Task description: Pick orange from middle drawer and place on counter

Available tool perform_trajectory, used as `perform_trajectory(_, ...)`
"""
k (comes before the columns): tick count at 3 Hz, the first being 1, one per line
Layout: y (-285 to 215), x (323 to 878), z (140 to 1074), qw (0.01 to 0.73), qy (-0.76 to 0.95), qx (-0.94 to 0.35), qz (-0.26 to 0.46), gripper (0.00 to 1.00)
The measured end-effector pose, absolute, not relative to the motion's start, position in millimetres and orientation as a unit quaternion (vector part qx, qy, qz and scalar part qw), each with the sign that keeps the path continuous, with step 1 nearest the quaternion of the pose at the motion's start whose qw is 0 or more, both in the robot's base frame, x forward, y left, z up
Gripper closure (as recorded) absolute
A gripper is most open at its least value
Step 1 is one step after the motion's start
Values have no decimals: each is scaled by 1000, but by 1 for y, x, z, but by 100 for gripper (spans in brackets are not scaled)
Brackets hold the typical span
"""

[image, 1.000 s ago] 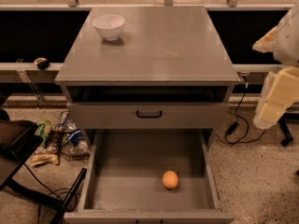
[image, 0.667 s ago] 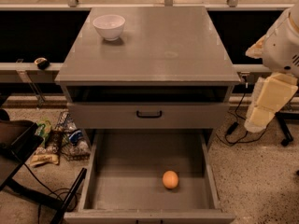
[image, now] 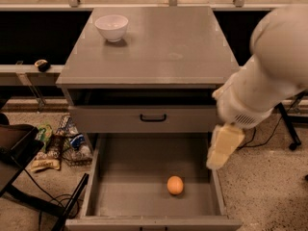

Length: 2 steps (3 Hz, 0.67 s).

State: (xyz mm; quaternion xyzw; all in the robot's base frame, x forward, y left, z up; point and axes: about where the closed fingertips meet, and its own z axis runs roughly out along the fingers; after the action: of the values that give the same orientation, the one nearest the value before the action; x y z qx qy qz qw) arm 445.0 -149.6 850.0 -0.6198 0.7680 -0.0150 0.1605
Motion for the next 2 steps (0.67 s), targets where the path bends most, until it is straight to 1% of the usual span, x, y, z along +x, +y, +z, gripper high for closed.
perform_trajectory(1, -131, 455, 777, 162, 763, -626, -6, 0)
perform_trajectory(2, -112, 487, 718, 195, 764, -615, 12, 0)
